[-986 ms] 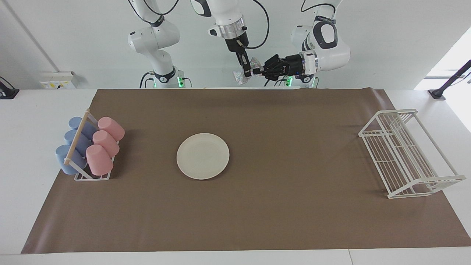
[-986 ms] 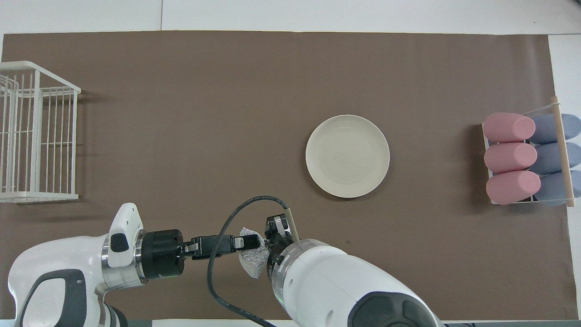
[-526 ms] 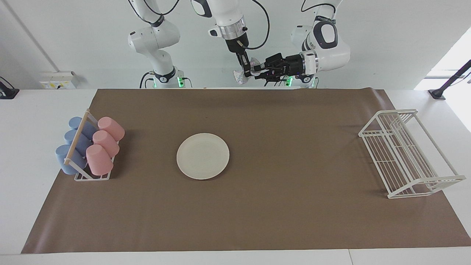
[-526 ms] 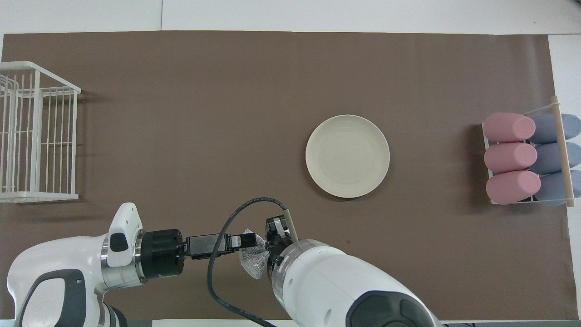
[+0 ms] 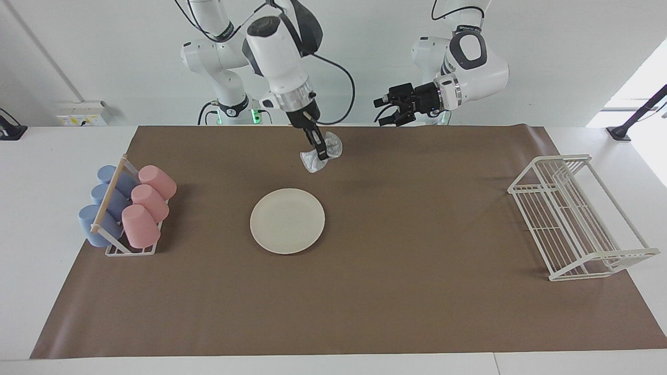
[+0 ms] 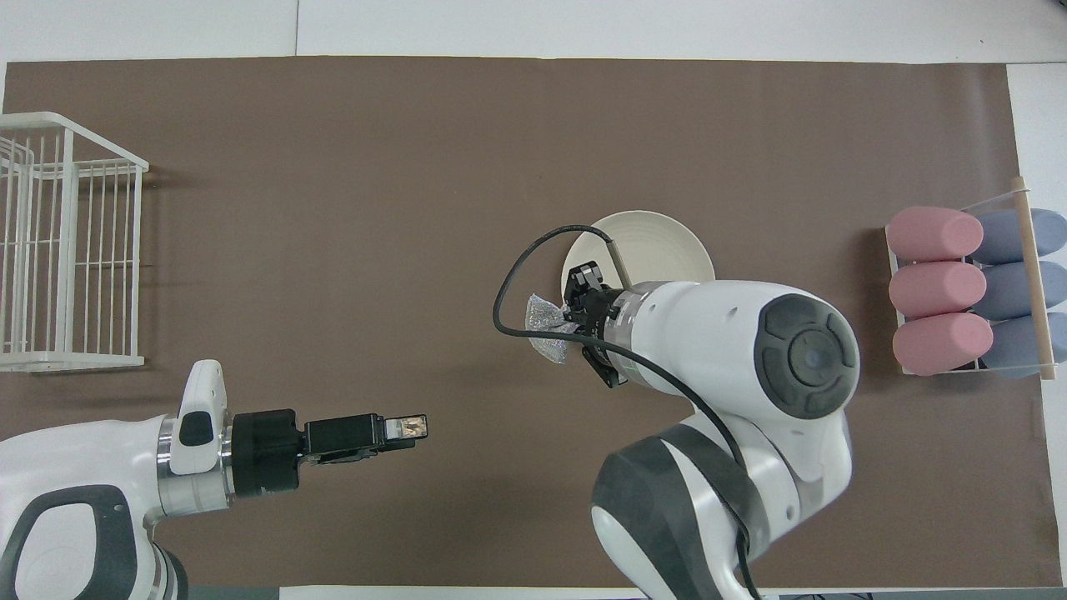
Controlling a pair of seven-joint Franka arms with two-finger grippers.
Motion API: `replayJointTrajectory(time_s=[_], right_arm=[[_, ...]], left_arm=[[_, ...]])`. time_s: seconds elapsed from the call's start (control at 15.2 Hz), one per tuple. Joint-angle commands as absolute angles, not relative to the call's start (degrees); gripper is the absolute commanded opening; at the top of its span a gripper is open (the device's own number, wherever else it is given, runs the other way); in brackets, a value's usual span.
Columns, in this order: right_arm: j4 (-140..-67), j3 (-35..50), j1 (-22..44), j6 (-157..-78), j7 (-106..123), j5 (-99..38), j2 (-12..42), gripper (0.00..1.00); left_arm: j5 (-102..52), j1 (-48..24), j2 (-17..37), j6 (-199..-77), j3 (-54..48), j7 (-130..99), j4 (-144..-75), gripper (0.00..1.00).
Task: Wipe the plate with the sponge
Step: 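Rub the scrubber in circles over the cream plate with the right gripper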
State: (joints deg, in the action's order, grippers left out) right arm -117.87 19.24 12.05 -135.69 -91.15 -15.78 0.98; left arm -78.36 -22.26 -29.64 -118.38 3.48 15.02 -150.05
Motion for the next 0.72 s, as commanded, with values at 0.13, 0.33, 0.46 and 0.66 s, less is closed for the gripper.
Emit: replayJointTrajectory(time_s=[0.13,0.33,0.46,0.66], right_arm=[[-124.9,20.0,8.9,-150.2,-82.5,-15.7,9.0,0.0],[-125.7,19.9,8.5,-152.7,-79.8,-15.7,12.5,0.0],[-125.8,20.0,7.3,-153.2,-77.3,-15.7,13.9,0.0],[-126.7,19.9,5.4,-156.1,-71.8,-15.7,16.9,0.0]], left_arm=[[-61.2,-18.6,-29.6,-118.3,3.3,14.5,-149.9,1.0],[-52.2,-18.3,-27.3,-118.6,3.3,13.5,-147.7,1.0],[-46.3,-15.7,-27.0,-118.4,3.3,13.7,-147.5,1.0],[-38.8,-14.6,-25.8,-118.2,3.3,13.7,-146.2,1.0]])
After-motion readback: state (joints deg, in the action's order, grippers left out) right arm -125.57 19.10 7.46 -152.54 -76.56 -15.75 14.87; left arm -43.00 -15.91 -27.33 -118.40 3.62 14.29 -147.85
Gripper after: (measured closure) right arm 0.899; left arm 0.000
